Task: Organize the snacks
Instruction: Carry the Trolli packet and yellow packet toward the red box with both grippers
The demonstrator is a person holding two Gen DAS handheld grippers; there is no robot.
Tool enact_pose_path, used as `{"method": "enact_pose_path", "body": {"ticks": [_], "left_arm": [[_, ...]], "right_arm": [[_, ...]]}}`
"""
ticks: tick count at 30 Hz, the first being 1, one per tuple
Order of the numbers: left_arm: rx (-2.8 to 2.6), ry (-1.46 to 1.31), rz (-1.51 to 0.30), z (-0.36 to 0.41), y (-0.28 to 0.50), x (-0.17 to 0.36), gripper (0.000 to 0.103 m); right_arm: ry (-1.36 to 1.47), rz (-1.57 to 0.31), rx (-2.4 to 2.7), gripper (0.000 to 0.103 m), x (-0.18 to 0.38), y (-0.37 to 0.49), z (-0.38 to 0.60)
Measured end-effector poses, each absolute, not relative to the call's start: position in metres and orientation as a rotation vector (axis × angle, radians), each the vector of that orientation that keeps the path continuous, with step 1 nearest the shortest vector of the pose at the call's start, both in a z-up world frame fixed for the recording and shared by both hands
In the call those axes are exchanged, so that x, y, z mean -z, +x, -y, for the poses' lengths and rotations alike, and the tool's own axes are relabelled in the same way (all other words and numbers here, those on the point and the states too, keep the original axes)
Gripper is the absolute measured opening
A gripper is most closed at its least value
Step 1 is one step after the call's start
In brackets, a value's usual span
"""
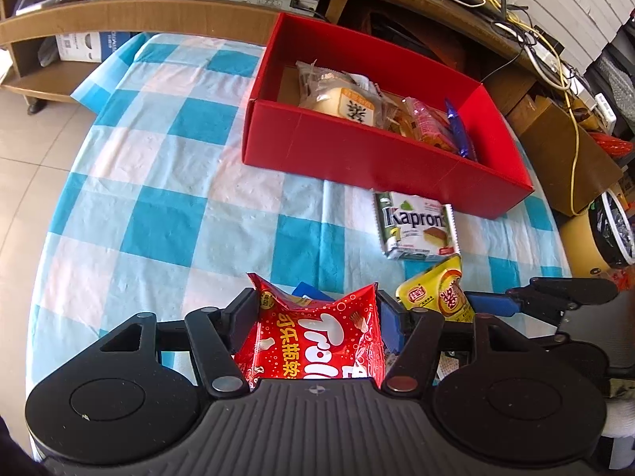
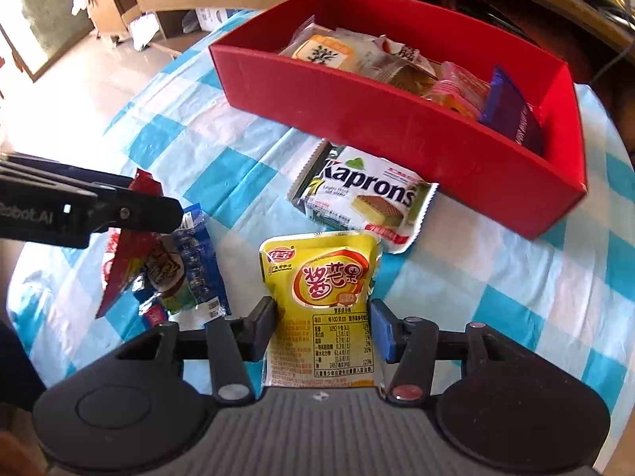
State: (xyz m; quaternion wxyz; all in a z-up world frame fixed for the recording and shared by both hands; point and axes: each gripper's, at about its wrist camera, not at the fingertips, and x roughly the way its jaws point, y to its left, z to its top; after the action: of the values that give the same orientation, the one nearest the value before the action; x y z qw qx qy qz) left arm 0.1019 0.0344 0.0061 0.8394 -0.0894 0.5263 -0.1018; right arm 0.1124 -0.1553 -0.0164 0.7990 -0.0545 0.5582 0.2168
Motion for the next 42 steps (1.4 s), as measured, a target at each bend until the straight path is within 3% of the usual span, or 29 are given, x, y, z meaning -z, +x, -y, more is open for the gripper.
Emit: {"method": "enact_pose_path", "body": {"ticks": [12,14,21,26,28,38,42], "left_arm": [[0.238,-0.211,-1.077,-0.029,0.106,-0.019,0.067],[0.261,-0.238,-1.079,-0.028,0.110,-0.023,0.043],[0.269,-0.212,-1.101,-0.016,0.119,-0.018,0.051],[0.178,-0.230,-1.104,-0.034,0.121,-0.015,0.081],[0.131,-0.293,-1.116,-0.048,0.119,-0.012,0.087],[-0.040,-0.543,-1.209,-0.062,0.138,0.023,0.090],[-0.047,-0.415,-1.186,-0.048,0.139,0.019,0.074]], "right_arm": [[0.012,-1.077,-0.445,0.058,-0.028,0.122,0.177],[0.021,-1.069,-0.441,0.058,-0.032,0.124,0.179],[0.026,-1.069,-0.433,0.058,-0.032,0.129,0.179],[0.026,-1.085,-0.436,0.058,-0.028,0.127,0.181],[0.026,-1.089,-0.447,0.058,-0.027,0.127,0.180],[0.009,-1.082,-0.479,0.058,-0.030,0.127,0.171],[0.004,-1.080,-0.483,0.058,-0.030,0.126,0.171]]}}
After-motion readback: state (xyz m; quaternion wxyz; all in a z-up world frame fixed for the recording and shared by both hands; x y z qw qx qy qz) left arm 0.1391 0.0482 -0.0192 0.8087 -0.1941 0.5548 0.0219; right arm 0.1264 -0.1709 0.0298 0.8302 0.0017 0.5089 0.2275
